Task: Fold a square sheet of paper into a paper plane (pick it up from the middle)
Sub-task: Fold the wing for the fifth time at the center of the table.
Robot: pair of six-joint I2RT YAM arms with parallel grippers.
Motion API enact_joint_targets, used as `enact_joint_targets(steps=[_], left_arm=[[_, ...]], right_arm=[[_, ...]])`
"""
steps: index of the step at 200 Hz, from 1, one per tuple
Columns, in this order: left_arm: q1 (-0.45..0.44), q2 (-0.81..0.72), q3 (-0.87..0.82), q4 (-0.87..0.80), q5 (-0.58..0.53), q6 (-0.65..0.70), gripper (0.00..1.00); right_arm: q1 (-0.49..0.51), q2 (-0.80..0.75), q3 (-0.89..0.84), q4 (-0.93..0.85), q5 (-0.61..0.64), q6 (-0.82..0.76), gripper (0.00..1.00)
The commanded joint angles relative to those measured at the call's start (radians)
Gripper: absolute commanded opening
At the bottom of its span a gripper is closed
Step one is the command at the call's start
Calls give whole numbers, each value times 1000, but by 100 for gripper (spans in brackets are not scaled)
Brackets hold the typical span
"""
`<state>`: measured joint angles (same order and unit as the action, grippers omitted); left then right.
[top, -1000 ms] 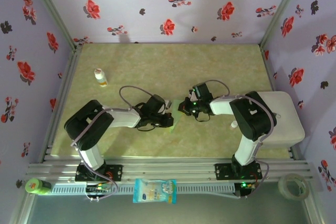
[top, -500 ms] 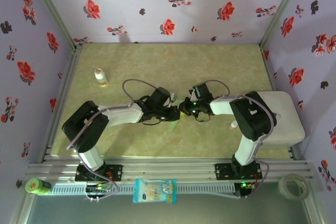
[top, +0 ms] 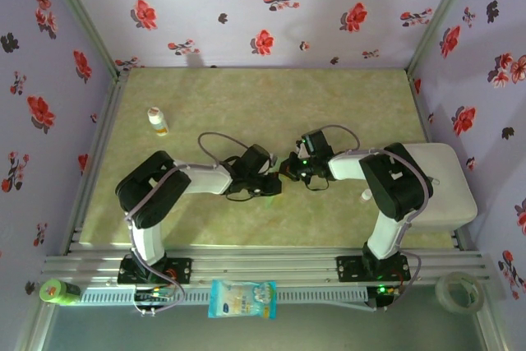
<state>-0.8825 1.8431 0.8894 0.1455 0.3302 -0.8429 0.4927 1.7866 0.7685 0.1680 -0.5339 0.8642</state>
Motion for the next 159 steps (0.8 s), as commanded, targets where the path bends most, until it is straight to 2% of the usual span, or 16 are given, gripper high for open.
enact_joint_targets(steps=[1,78,130,159], left_arm=[[-17,-29,-102,-50,-4,-34,0],[-28,-134,-246,14,10,-57,0],[-30,-267,-198,-72,-25,-14,0],[-30,-269,-128,-110,1,16,0]], right_arm=[[-9,59,-34,-97,106,-17,0],[-9,59,-37,-99,114,-17,0],[-9,50,-36,-104,111,-14,0],[-9,50,-30,-115,110,-16,0]])
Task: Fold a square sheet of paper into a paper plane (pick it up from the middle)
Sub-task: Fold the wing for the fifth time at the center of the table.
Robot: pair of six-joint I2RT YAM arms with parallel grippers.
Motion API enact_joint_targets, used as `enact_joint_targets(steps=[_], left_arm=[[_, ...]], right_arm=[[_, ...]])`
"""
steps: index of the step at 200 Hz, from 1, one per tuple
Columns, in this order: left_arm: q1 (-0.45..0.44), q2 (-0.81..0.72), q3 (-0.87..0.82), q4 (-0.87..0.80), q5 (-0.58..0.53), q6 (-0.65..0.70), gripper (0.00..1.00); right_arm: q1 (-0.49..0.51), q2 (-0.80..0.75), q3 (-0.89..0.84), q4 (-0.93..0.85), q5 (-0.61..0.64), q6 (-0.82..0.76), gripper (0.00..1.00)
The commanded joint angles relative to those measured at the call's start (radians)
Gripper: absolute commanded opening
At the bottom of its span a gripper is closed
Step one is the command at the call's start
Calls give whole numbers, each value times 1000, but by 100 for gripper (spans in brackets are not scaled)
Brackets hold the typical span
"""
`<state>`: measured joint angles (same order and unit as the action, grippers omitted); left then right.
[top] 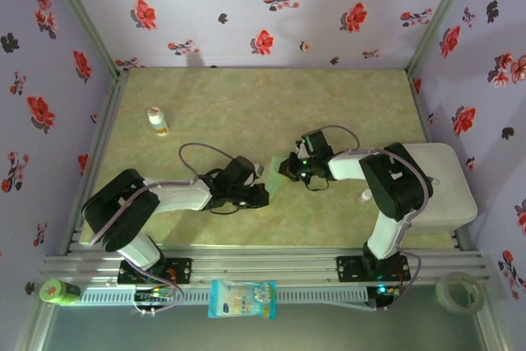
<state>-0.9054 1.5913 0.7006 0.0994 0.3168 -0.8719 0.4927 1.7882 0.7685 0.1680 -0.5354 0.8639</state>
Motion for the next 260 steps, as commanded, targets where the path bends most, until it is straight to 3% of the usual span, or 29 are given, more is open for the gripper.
enact_joint_targets(steps=[1,93,195,260], left_arm=[[-7,-16,62,-63,16,44,0],[-16,121,24,-1,30,28,0],[-35,-27,-166,6,10,-27,0],[-16,-118,-63,-78,-38,44,0]], right_arm=[[-9,49,-30,-115,112,-16,0],[-8,54,-29,-119,109,-19,0],[-9,57,-18,-147,114,-33,0],[-8,51,-6,-176,124,-34,0]])
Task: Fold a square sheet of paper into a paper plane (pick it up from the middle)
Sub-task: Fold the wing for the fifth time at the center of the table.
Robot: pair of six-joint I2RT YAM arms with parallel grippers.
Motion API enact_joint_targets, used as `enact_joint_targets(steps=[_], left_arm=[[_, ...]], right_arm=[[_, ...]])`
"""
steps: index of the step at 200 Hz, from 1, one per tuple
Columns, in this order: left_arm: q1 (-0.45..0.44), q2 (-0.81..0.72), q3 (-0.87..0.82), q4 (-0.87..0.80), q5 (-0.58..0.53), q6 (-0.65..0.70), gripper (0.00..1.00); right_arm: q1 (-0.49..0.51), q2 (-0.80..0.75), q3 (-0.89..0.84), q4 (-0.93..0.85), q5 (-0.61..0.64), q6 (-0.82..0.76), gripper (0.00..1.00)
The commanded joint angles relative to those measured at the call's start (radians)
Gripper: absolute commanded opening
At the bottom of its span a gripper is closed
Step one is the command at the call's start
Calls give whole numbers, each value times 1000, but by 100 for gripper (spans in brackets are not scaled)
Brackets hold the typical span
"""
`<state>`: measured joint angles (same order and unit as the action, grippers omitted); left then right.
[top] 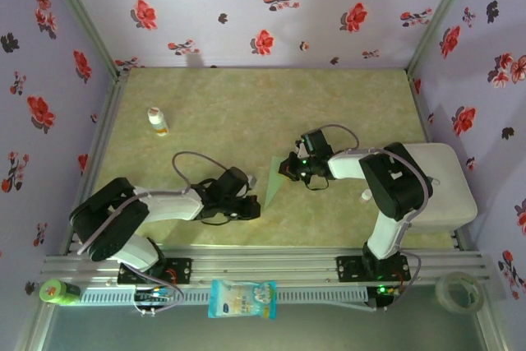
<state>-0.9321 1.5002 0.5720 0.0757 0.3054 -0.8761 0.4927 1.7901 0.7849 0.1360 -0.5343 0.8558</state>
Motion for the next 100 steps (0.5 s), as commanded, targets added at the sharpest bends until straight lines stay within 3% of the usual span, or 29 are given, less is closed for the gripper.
enact_joint_targets(steps=[1,100], left_arm=[[11,-26,69,-55,-25,50,0],[93,173,360,-60,41,134,0]], right_arm=[[-8,48,-23,-144,123,-26,0],[-7,35,-34,-105,104,-7,0]])
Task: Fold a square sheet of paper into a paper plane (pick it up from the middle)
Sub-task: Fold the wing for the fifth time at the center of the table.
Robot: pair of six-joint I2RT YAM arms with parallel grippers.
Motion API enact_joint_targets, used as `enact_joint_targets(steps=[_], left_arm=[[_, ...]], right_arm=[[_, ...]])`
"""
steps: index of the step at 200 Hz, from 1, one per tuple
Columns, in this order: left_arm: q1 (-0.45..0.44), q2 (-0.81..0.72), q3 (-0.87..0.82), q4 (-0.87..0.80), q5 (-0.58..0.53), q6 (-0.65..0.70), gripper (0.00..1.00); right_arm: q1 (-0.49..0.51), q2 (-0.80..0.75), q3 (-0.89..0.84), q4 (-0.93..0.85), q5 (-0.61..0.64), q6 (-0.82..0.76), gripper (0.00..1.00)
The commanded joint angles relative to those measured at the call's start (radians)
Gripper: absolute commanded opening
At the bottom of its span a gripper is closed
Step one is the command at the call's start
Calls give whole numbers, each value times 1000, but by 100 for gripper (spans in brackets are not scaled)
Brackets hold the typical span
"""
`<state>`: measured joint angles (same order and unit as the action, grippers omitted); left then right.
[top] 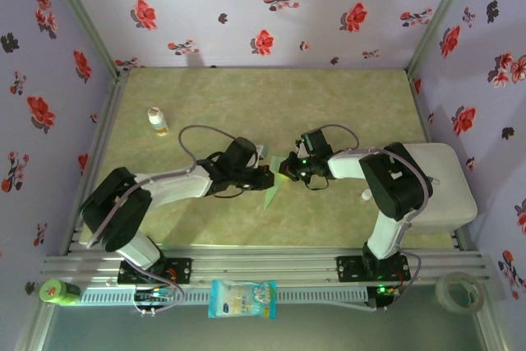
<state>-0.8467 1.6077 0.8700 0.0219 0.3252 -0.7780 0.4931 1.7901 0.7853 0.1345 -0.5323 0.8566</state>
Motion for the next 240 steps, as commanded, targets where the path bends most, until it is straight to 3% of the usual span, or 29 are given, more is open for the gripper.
enact_joint_targets(steps=[1,57,112,142,240], left_arm=[[7,69,65,-6,21,36,0],[8,200,128,34,64,37,0],[11,301,96,30,19,33,0],[11,307,51,22,-30,17,0],[11,309,-65,116,-35,-47,0]], right_arm=[[-8,35,-34,-104,102,-8,0],[-8,26,-17,-131,106,-16,0],[-8,29,-22,-110,95,-4,0],[-8,10,-16,-101,81,-7,1],[-3,-71,14,-62,43,-14,4]])
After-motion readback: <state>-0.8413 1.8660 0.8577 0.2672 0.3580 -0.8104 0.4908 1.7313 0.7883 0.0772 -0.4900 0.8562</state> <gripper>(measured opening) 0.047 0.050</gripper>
